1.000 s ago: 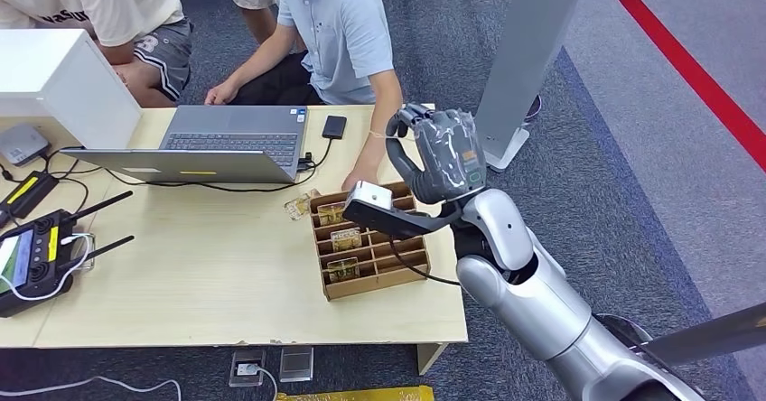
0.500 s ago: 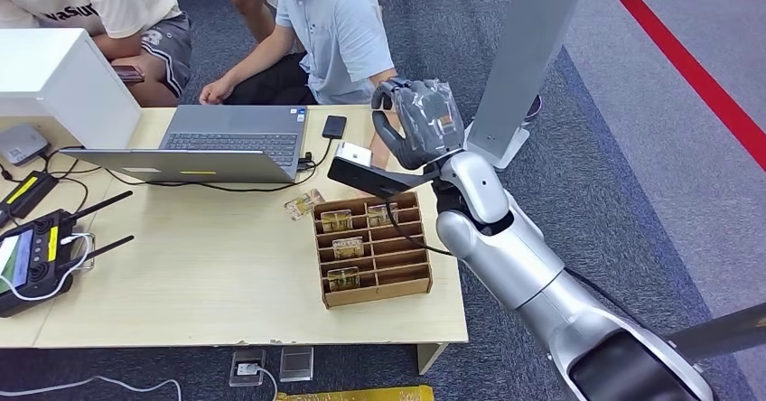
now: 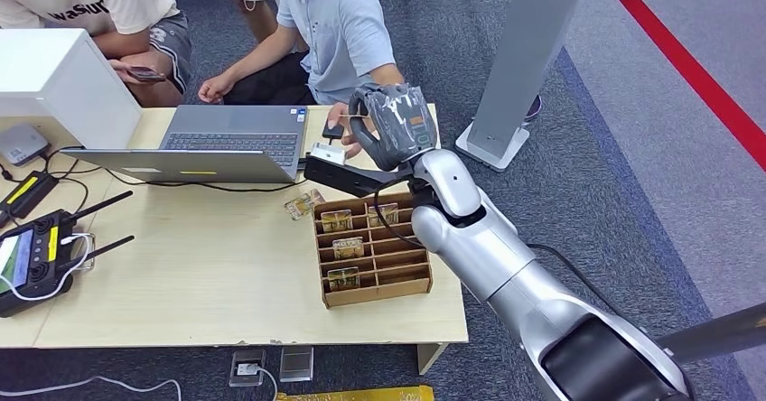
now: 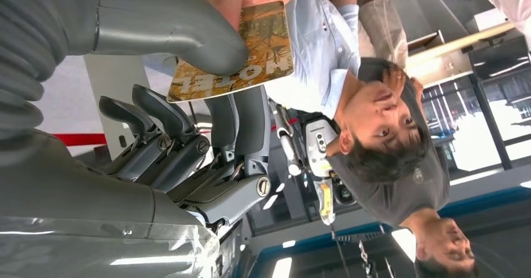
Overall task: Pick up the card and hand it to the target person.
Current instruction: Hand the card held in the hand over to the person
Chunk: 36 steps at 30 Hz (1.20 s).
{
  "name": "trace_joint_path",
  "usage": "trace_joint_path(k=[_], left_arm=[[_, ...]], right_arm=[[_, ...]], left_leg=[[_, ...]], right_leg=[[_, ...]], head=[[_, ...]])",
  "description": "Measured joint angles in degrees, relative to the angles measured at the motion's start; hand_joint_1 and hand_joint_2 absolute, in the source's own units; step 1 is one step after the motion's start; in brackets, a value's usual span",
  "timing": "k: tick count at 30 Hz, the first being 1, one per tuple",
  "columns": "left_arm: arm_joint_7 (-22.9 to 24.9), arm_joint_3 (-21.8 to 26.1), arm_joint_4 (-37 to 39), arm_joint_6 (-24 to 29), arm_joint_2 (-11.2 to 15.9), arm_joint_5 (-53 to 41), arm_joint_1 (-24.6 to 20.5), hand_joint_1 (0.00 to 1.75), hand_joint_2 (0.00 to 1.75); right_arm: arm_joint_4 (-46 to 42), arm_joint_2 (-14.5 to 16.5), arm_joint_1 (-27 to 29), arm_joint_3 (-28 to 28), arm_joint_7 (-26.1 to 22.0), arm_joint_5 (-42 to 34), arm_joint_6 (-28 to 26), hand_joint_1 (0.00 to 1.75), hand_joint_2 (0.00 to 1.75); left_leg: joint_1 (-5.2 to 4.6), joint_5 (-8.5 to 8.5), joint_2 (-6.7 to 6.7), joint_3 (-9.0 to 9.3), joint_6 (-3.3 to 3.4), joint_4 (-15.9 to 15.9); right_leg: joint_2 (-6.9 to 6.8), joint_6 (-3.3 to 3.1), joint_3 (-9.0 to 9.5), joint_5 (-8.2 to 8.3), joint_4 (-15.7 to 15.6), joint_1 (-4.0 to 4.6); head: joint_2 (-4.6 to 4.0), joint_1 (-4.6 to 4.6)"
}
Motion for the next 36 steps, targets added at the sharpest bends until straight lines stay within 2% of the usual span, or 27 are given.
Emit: trace_joint_path(k=[4, 10, 18, 29, 36], left_arm=[[-0.08, 0.01, 0.0, -0.08, -0.01, 0.15, 0.01, 0.0, 0.0], [-0.21, 0.38, 0.0, -0.05, -0.02, 0.32, 0.0, 0.0, 0.0], [-0.48, 1.27, 0.0, -0.11, -0.09, 0.78, 0.01, 0.0, 0.0], [-0.79, 3.2, 0.0, 0.28, -0.33, 1.32, 0.03, 0.0, 0.0], [-0.9, 4.77, 0.0, 1.27, -0.79, 1.86, 0.01, 0.0, 0.0]], right_arm=[[1.47, 0.51, -0.12, 0.17, -0.03, -0.05, 0.15, 0.0, 1.75], [2.62, 0.84, -0.25, 0.21, -0.72, -3.97, 2.13, 0.0, 1.75], [0.0, -0.1, 1.65, -0.38, -1.66, -17.98, 7.17, 0.0, 1.75], [-14.86, -7.3, 11.73, -2.44, -0.55, -36.22, 13.83, 0.0, 1.75], [-27.96, -13.83, 20.3, -3.19, 1.81, -41.01, 15.58, 0.0, 1.75]], left_leg=[[0.0, 0.0, 0.0, 0.0, 0.0, 0.0], [0.0, 0.0, 0.0, 0.0, 0.0, 0.0], [0.0, 0.0, 0.01, 0.04, 0.0, 0.0], [0.0, -0.01, 0.01, 0.04, 0.0, 0.01], [0.0, -0.01, 0.01, 0.04, 0.01, 0.01]], right_leg=[[0.0, 0.0, 0.0, 0.0, 0.0, 0.0], [0.01, 0.0, -0.01, 0.0, 0.0, 0.0], [0.01, 0.0, -0.02, 0.0, -0.01, 0.0], [0.02, 0.0, -0.03, 0.0, -0.04, 0.0], [0.02, 0.0, -0.02, 0.0, -0.05, 0.0]], head=[[0.0, -0.01], [0.0, -0.02], [0.0, -0.04], [0.0, -0.03], [0.0, 0.01]])
